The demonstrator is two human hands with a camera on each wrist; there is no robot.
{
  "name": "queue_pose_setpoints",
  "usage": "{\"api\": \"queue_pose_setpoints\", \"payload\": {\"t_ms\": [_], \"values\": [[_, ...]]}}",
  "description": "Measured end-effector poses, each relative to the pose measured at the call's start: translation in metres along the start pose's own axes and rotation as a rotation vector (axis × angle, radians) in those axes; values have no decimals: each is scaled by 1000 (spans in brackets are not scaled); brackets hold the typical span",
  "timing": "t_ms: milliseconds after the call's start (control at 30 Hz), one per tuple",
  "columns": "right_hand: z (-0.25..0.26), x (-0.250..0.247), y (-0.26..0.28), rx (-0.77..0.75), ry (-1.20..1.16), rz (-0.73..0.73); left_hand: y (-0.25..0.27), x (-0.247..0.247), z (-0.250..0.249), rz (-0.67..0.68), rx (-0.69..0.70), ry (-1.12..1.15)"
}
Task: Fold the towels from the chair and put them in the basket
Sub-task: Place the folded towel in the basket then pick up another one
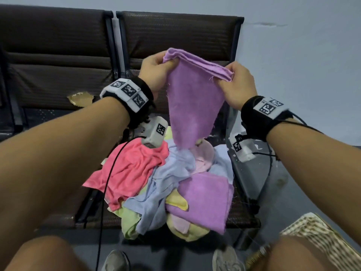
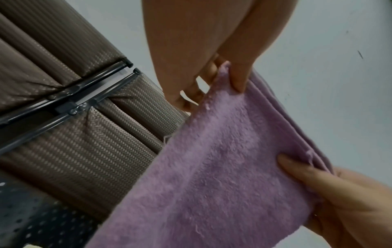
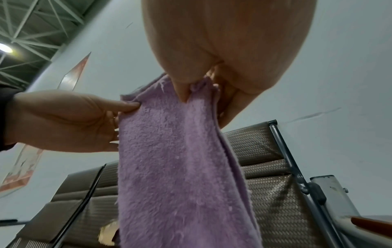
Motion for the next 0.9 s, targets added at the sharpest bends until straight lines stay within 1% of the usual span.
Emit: {"api": "queue_pose_setpoints", "payload": {"t_ms": [33, 67, 100, 167, 233, 267, 333, 400, 467, 533, 600, 633, 667, 733, 767, 833, 900], "values": [[-3, 2, 6, -30, -4, 16, 4, -2, 4, 29, -17, 19], [-8, 5, 12, -56, -5, 64, 11, -4, 12, 52, -44, 29], [-14, 9, 22, -59, 11, 149, 21, -6, 23, 75, -80, 28], [-31, 21, 44, -25, 79, 391, 48, -9, 52, 133, -182, -28], [-49, 35, 72, 60, 175, 647, 79, -12, 85, 230, -316, -146], [-58, 42, 85, 82, 234, 758, 96, -13, 100, 280, -385, -212], [-72, 55, 113, 99, 315, 935, 128, -12, 122, 405, -495, -300], [-82, 65, 136, 143, 292, 1081, 153, -10, 135, 542, -606, -324], [-91, 73, 155, 252, 175, 1231, 170, -9, 142, 664, -750, -281], [-98, 80, 167, 357, 79, 1332, 177, -9, 145, 743, -876, -244], [-104, 84, 170, 420, 52, 1340, 178, -7, 146, 753, -947, -250], [-107, 87, 169, 452, 32, 1302, 175, -6, 148, 734, -959, -263], [-111, 89, 166, 491, 1, 1231, 171, -3, 150, 702, -948, -290], [-119, 92, 153, 557, -40, 1041, 155, 2, 159, 604, -877, -345], [-123, 95, 144, 563, -33, 944, 145, 5, 166, 541, -835, -358], [-132, 102, 128, 524, 3, 799, 126, 10, 178, 403, -759, -367], [-139, 111, 117, 452, 35, 708, 107, 12, 194, 268, -695, -389]]}}
Point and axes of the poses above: each hand's wrist, its own y-axis away from the middle knuckle, its own x-axis out of the palm, z = x × y, the point moved 2 cm from there along -y, towards the middle knuckle, and after that the axes turned 6 degrees about z, right-handed, at the moved point
